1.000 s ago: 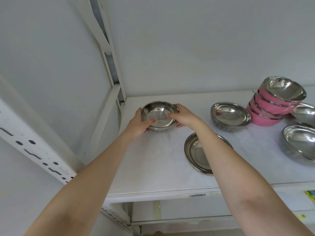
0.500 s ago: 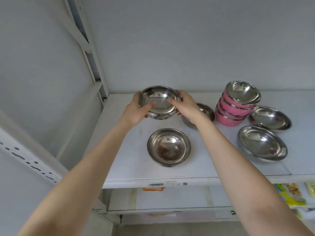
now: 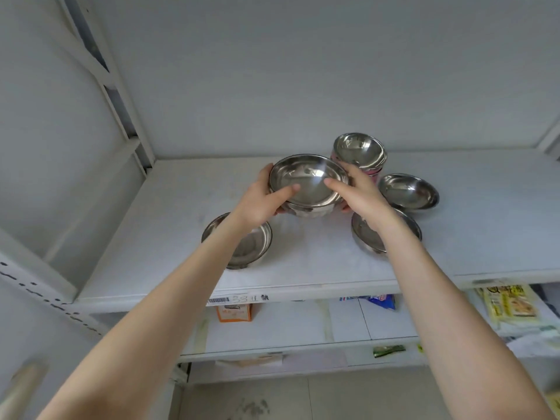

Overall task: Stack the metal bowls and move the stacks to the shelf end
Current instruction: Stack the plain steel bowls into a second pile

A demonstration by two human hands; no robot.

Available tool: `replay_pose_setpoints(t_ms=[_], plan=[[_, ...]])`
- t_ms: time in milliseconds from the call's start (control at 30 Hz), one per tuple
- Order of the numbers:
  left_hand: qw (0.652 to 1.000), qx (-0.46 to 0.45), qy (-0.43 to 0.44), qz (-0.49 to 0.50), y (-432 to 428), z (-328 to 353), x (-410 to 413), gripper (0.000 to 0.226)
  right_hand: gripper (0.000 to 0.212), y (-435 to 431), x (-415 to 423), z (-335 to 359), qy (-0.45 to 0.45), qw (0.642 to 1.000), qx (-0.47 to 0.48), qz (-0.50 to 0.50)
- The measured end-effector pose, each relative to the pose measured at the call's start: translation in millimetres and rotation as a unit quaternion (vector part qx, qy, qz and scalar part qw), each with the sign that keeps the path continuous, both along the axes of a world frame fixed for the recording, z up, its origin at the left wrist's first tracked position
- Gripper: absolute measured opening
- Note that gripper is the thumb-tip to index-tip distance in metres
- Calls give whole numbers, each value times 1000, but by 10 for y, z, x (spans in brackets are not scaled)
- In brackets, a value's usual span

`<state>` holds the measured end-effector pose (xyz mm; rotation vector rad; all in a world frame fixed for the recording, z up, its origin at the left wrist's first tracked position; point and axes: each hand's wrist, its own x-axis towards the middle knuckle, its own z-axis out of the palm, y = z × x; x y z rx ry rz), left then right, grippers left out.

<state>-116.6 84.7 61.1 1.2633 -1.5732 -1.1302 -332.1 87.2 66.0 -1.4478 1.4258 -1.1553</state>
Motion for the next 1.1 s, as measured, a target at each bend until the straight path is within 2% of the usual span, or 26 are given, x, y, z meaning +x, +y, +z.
replay_pose_setpoints(t_ms=[67, 267, 433, 567, 700, 833, 1000, 1100], plan=[[1000, 10, 8, -20, 66, -33, -201, 64, 53, 111, -235, -60, -12, 1000, 12, -5], [999, 26, -1, -31, 176, -110, -856, 84, 53, 305, -902, -170, -20, 999, 12, -24], [999, 21, 18, -23, 247, -129, -1436, 74, 40, 264, -1474, -138, -10, 1000, 13, -10], [999, 38, 19, -4, 238, -106, -1900, 77, 37, 187, -1901, -78, 12, 1000, 14, 0], [999, 26, 17, 8, 69, -130, -2282, 79, 29, 67, -2258, -50, 14, 1000, -5, -2], [999, 43, 18, 12, -175, -195, -2637, 87, 29, -115, -2586, -70, 23, 1000, -15, -14], [999, 37, 28, 21, -444, -264, -2949, 77, 30, -461, -2863, -165, 25, 999, -24, -8], [999, 38, 5, 34, -643, -299, -3042, 83, 32, -729, -2960, -235, 22, 999, -23, 5]])
